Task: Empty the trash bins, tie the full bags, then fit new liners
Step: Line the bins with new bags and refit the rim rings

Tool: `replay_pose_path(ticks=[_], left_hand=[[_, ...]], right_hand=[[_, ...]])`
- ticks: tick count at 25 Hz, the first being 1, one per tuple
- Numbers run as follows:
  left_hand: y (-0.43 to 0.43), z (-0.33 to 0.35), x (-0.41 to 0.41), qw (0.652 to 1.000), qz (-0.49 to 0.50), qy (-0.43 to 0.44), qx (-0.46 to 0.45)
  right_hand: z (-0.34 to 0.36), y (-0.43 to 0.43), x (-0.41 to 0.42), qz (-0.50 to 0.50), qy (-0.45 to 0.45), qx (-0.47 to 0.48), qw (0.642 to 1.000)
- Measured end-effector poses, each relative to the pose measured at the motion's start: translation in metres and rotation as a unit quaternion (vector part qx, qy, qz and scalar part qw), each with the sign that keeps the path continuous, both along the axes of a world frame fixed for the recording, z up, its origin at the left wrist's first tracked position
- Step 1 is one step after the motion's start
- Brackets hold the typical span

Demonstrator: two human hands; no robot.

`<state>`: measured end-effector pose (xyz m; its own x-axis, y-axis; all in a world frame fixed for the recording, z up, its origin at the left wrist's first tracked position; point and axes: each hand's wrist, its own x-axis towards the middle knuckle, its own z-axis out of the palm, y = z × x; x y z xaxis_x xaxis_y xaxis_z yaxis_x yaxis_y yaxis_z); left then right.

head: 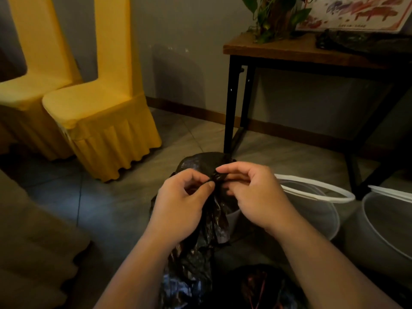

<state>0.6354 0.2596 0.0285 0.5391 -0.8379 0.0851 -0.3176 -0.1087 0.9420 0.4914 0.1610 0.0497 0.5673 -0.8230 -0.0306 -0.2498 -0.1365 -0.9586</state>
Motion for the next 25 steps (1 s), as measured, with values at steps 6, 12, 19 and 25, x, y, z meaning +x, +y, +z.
replay_pose_path(ticks=[6,12,19,25], left_hand=[[0.031,0.029,0.024,0.99,-0.14,-0.024,0.008],[0.065,0.059,0.062,0.983,-0.18,-0.035,-0.018],[0.067,0.063,0.066,0.971,-0.131,-0.189,0.07],[0.062,0.048,0.063,0.942,-0.151,-0.286,-0.086]], right_hand=[[0.0,-0.004,0.002,-0.035,0.081,-0.237,0.968],[0.006,-0.007,-0.002,-0.013,0.027,-0.204,0.978],[0.013,0.013,0.014,0.021,-0.073,-0.222,0.972],[0.032,0.015,0.019,0.104,-0.088,-0.269,0.953]])
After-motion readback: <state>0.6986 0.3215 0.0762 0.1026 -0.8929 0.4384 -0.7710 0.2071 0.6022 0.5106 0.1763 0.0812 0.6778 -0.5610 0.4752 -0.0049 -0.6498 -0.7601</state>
